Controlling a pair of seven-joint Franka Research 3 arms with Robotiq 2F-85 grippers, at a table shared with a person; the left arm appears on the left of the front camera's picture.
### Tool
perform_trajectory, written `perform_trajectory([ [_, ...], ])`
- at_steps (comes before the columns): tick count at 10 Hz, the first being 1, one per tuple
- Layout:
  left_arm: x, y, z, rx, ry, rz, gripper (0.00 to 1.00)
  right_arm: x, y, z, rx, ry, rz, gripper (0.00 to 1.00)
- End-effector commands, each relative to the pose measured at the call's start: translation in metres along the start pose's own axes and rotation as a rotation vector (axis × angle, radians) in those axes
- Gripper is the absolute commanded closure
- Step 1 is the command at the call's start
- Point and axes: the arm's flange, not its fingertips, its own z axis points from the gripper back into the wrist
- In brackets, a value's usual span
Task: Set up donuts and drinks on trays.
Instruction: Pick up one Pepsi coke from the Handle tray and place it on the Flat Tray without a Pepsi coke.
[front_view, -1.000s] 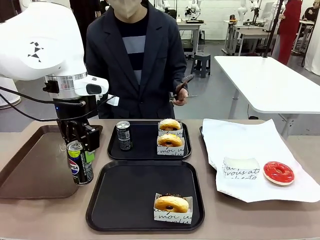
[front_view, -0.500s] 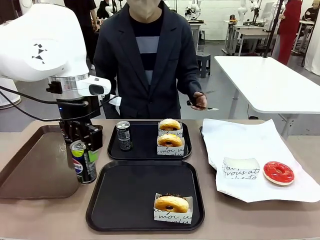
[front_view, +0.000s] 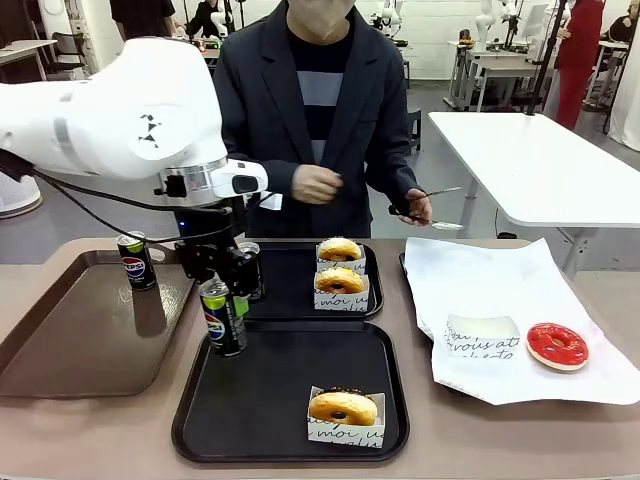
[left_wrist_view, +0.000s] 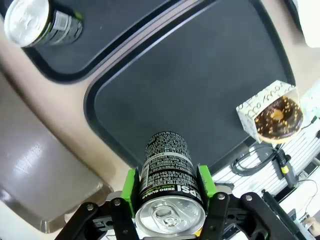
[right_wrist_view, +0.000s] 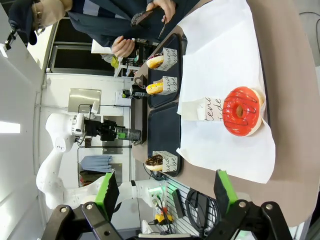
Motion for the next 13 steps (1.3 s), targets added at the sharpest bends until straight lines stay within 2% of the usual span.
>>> perform_trajectory([
  [1, 0.018, -0.012, -0.005, -0.002, -0.018, 0.017, 0.42, 0.001, 0.0, 0.0, 0.017, -0.008, 0.016, 0.0],
  [6, 0.051, -0.009, -0.035, -0.007, -0.016, 0.043, 0.42, 0.001, 0.0, 0.0, 0.017, -0.008, 0.016, 0.0],
  [10, 0.06, -0.019, -0.055, 0.058, -0.005, 0.024, 0.42, 0.001, 0.0, 0.0, 0.017, -0.008, 0.016, 0.0],
  [12, 0.05, -0.025, -0.05, 0.062, 0.009, -0.004, 0.42, 0.001, 0.0, 0.0, 0.017, -0.008, 0.016, 0.0],
  [13, 0.024, -0.028, -0.026, 0.082, 0.065, -0.02, 0.42, 0.001, 0.0, 0.0, 0.017, -0.008, 0.016, 0.0],
])
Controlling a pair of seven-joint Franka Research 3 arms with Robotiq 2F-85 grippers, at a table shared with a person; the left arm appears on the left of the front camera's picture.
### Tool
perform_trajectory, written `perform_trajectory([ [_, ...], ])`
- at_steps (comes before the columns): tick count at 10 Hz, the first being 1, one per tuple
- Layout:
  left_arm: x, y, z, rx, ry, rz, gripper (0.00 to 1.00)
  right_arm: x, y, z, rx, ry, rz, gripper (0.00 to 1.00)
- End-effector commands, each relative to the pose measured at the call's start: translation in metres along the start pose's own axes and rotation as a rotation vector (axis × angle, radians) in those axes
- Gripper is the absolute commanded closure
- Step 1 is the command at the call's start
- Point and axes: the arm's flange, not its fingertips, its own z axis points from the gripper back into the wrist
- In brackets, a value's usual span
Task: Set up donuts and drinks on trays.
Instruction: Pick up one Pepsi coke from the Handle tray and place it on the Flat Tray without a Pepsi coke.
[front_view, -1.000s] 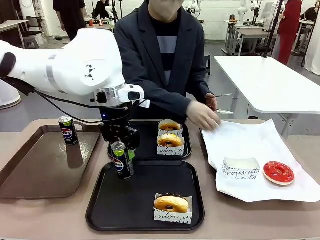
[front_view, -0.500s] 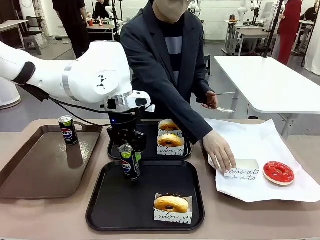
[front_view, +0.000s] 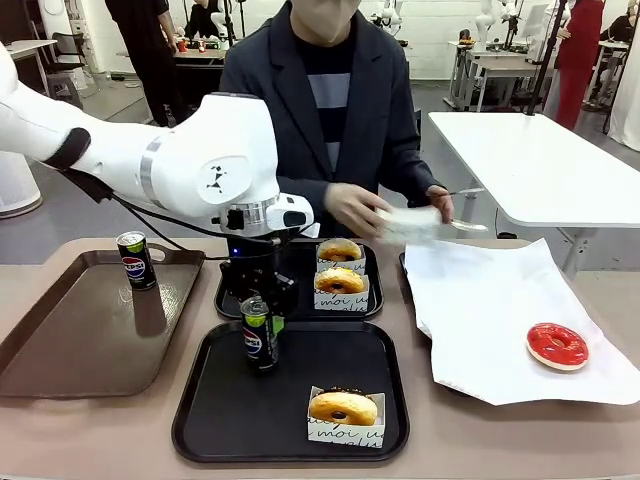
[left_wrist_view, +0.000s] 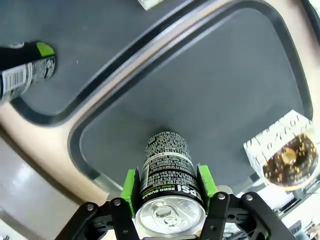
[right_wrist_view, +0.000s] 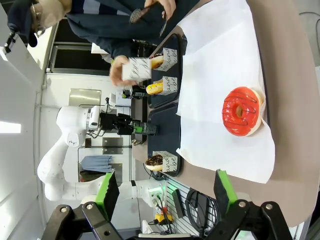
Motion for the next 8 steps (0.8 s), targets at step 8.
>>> perform_trajectory([
  [8, -0.189, 0.023, 0.121, 0.08, 0.084, -0.066, 0.42, 0.001, 0.0, 0.0, 0.017, -0.008, 0.016, 0.0],
])
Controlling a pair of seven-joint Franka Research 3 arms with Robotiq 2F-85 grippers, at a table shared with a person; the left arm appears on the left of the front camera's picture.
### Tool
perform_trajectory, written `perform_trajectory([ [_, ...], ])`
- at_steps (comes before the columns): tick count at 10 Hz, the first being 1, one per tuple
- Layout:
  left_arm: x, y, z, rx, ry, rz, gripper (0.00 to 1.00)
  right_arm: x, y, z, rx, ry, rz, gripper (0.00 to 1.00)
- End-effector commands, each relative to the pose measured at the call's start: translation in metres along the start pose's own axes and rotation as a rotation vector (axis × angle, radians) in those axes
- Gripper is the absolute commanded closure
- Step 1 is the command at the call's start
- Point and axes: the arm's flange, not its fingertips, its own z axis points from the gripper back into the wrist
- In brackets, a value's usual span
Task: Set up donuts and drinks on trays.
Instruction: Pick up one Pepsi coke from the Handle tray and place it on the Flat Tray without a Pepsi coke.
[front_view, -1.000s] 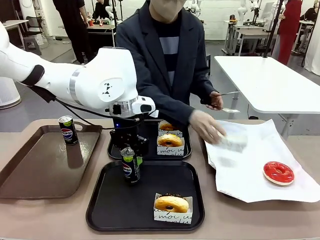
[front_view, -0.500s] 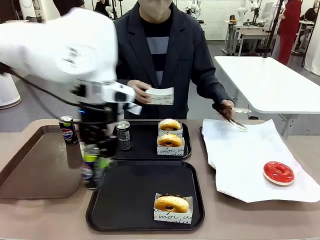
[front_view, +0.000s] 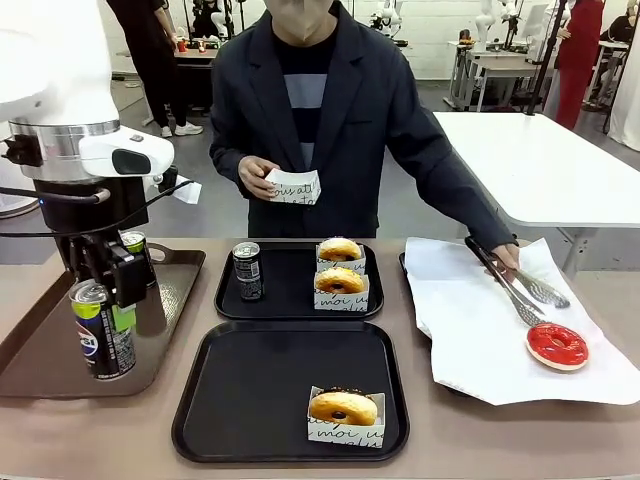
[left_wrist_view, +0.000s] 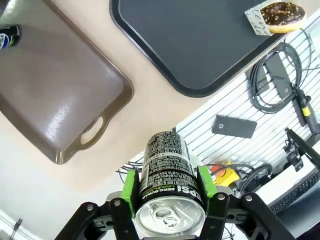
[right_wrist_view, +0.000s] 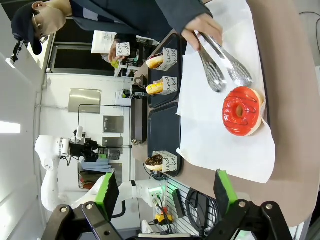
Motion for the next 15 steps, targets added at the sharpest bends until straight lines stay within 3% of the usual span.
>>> perform_trajectory([
  [1, -0.001, -0.009, -0.001, 0.019, 0.023, -0.021, 0.42, 0.001, 0.0, 0.0, 0.017, -0.008, 0.017, 0.0],
  [11, 0.0, -0.009, -0.003, 0.012, 0.018, -0.018, 0.42, 0.001, 0.0, 0.0, 0.017, -0.008, 0.017, 0.0],
  [15, 0.091, -0.029, -0.034, 0.077, -0.05, -0.009, 0.42, 0.001, 0.0, 0.0, 0.017, -0.008, 0.017, 0.0],
])
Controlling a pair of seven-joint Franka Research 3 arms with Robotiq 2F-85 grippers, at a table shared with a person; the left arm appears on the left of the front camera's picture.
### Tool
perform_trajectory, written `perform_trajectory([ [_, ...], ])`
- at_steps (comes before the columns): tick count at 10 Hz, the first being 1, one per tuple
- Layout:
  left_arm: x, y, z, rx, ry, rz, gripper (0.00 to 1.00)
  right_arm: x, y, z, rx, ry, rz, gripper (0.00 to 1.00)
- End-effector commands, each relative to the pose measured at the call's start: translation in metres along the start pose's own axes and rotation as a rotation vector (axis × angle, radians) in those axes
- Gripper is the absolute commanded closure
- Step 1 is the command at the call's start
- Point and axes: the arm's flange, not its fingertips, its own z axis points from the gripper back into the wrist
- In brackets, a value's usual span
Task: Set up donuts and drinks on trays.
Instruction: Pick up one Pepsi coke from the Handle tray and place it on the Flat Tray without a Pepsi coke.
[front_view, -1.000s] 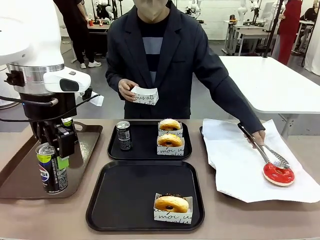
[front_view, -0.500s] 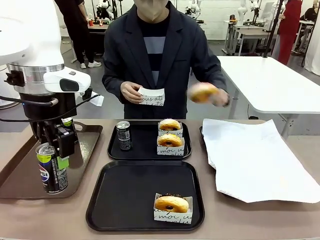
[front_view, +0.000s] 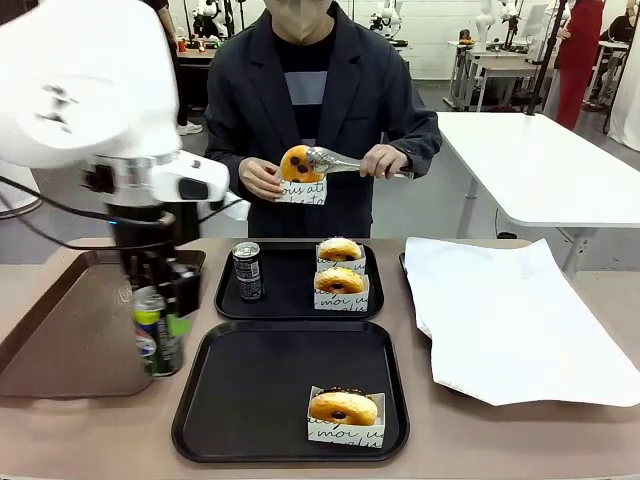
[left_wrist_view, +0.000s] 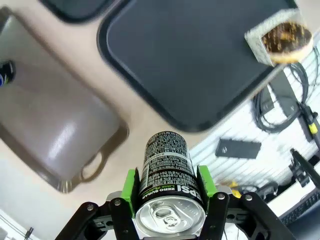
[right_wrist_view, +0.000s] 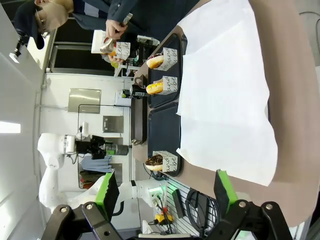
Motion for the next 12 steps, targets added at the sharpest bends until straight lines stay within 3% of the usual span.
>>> perform_trajectory([
  [1, 0.046, -0.002, -0.012, 0.042, -0.037, 0.06, 0.42, 0.001, 0.0, 0.0, 0.017, -0.008, 0.017, 0.0],
  [5, 0.086, -0.001, -0.039, 0.043, -0.134, 0.127, 0.42, 0.001, 0.0, 0.0, 0.017, -0.008, 0.017, 0.0],
  [8, 0.094, -0.006, -0.066, 0.022, -0.104, 0.122, 0.42, 0.001, 0.0, 0.0, 0.017, -0.008, 0.017, 0.0],
  [10, 0.047, 0.002, -0.022, -0.105, -0.017, -0.013, 0.42, 0.001, 0.0, 0.0, 0.017, -0.008, 0.017, 0.0],
  [12, -0.033, -0.003, 0.02, 0.006, -0.007, -0.129, 0.42, 0.001, 0.0, 0.0, 0.017, -0.008, 0.017, 0.0],
])
